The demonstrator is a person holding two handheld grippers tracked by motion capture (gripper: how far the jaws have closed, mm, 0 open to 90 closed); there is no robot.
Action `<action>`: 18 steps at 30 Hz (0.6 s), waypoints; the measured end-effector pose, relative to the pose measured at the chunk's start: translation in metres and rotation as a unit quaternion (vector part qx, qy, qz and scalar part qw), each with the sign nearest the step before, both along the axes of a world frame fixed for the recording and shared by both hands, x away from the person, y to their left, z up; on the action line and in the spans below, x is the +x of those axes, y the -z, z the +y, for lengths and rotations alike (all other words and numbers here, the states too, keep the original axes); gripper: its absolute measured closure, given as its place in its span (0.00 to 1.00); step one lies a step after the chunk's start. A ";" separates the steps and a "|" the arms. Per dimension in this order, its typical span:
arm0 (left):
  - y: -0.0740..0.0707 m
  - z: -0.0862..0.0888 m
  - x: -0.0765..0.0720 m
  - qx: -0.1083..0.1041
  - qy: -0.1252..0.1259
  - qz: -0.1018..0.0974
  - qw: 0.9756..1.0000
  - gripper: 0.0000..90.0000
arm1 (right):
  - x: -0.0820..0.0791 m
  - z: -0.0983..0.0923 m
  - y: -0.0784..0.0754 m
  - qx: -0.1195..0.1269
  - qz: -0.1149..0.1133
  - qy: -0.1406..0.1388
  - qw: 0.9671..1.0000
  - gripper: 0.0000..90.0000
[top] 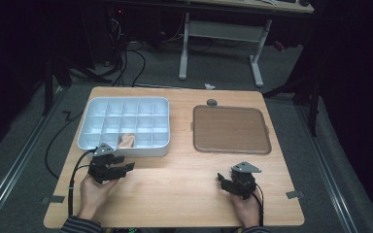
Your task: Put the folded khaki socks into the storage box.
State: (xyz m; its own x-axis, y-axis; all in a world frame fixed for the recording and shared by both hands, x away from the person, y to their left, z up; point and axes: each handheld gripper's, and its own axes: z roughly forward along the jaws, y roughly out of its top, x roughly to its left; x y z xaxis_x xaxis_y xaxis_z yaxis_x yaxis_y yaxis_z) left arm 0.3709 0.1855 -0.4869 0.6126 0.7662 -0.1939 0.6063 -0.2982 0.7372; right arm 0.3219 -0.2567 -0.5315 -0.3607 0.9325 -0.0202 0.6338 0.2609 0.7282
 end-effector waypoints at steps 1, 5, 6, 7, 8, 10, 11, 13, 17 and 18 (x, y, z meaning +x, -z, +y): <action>0.001 0.000 0.000 -0.001 0.000 0.000 1.000 0.52 | 0.000 0.000 0.000 0.000 0.000 0.000 1.000 0.41; 0.006 -0.002 0.000 -0.003 0.001 0.005 1.000 0.52 | 0.000 0.000 0.000 0.000 0.000 0.000 1.000 0.41; 0.007 -0.003 0.000 -0.003 0.000 0.006 1.000 0.52 | 0.000 0.000 0.000 0.000 0.000 0.000 1.000 0.41; 0.008 -0.003 0.000 -0.002 0.000 0.007 1.000 0.51 | 0.000 0.000 0.000 0.000 0.000 0.000 1.000 0.41; 0.010 -0.004 0.000 -0.002 -0.002 0.007 1.000 0.51 | 0.000 0.000 0.000 0.000 0.000 0.000 1.000 0.41; 0.011 -0.005 -0.001 -0.002 -0.002 0.009 1.000 0.50 | 0.000 0.000 0.000 0.000 0.000 0.000 1.000 0.41; 0.013 -0.005 -0.001 -0.002 -0.001 0.009 1.000 0.50 | 0.000 0.000 0.000 0.000 0.000 0.000 1.000 0.41; 0.015 -0.007 -0.001 0.001 -0.001 0.010 1.000 0.50 | 0.000 0.000 0.000 0.000 0.000 0.000 1.000 0.41; 0.017 -0.009 -0.001 -0.001 -0.002 0.011 1.000 0.50 | 0.000 0.000 0.000 0.000 0.000 0.000 1.000 0.41; 0.018 -0.009 -0.001 -0.001 -0.002 0.008 1.000 0.50 | 0.000 0.000 0.000 0.000 0.000 0.000 1.000 0.41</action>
State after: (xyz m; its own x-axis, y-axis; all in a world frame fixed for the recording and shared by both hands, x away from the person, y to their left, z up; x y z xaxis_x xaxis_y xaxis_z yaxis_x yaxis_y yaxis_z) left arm 0.3700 0.1761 -0.5053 0.6056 0.7687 -0.2056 0.6194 -0.2933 0.7282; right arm 0.3219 -0.2567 -0.5315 -0.3613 0.9322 -0.0198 0.6338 0.2611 0.7281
